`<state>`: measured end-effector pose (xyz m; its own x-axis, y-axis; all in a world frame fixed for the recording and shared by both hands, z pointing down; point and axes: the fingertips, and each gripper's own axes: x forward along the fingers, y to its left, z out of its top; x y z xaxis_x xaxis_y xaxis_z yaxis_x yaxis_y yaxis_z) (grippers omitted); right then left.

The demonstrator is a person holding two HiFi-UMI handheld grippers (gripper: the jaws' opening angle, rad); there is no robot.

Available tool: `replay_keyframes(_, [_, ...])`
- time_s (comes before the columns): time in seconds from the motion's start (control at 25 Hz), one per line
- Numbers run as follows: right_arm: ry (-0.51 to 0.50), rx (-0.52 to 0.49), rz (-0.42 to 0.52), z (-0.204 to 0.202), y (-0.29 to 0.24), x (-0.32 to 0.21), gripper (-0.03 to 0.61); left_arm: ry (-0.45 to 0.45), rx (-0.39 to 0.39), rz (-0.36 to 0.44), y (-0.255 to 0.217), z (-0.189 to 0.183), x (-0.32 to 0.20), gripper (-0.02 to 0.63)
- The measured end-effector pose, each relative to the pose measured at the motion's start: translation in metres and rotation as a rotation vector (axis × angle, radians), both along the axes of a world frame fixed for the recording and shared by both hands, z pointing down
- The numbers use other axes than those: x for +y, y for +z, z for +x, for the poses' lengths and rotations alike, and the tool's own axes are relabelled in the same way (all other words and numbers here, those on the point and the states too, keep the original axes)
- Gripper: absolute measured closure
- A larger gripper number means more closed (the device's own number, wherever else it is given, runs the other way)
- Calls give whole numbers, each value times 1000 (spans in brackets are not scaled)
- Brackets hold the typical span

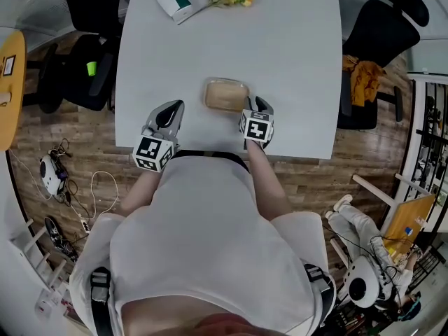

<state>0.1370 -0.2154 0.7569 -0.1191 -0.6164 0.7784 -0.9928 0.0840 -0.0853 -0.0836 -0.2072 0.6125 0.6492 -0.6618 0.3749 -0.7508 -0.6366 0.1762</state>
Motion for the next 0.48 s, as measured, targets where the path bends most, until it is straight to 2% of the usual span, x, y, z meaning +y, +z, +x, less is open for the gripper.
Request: replay_keyframes(0.48, [8, -11, -59, 3, 19, -8, 457, -22, -3, -14, 4, -7, -8, 604])
